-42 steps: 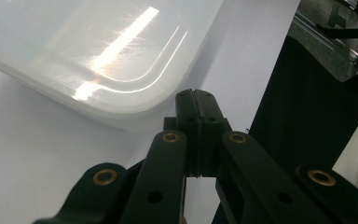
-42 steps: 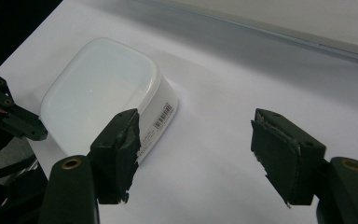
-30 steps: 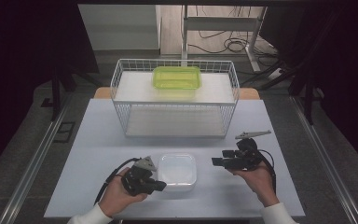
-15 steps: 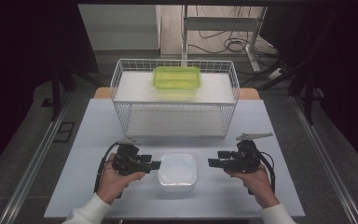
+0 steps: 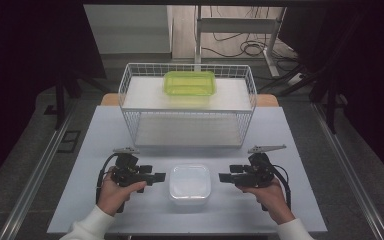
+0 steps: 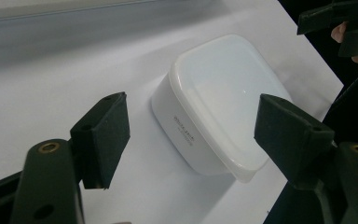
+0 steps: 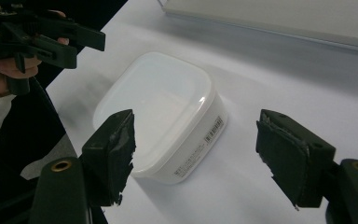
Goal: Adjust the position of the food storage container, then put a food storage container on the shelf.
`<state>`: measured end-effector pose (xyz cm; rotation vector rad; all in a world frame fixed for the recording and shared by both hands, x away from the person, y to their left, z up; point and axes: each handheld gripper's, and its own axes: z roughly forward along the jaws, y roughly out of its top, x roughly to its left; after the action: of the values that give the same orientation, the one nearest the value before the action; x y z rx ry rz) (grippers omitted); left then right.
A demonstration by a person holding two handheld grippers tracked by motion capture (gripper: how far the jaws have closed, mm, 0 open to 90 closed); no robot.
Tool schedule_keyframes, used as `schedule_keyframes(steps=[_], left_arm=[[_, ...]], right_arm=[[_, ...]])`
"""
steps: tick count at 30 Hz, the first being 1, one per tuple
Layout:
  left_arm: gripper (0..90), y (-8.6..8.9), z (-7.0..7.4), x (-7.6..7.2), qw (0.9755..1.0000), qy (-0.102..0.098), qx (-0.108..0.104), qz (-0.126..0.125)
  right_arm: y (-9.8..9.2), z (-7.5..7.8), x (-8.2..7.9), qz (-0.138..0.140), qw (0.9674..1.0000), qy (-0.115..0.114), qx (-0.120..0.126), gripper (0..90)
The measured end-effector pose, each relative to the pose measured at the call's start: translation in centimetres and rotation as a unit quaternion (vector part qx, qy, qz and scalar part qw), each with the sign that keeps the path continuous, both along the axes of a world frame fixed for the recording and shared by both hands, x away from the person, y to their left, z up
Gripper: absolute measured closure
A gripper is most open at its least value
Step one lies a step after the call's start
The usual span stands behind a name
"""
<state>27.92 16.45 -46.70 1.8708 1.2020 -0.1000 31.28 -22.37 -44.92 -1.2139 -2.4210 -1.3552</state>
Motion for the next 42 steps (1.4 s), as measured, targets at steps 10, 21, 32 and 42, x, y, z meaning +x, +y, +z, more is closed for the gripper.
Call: schedule_keyframes(steps=[10,21,32,42], left_arm=[[25.3,-0.5,-0.4,0.3,0.9998,0.013,-0.011,-0.012],[30.3,-1.1,-1.7,1.2,0.9973,0.055,-0.047,-0.011],[36.9,-0.9,-3.0,1.9,0.9931,0.094,-0.068,-0.012],[43.3,-1.3,-3.6,1.9,0.9902,0.115,-0.075,-0.022]], right_arm=[[0.4,-0.3,0.2,-0.006,0.9996,0.026,0.006,29.1],[2.2,-1.5,0.1,0.001,0.9986,0.052,0.01,32.8],[2.9,-2.4,0.3,0.003,0.9971,0.072,0.021,38.9],[2.8,-3.3,0.5,0.0,0.9952,0.092,0.033,44.3]])
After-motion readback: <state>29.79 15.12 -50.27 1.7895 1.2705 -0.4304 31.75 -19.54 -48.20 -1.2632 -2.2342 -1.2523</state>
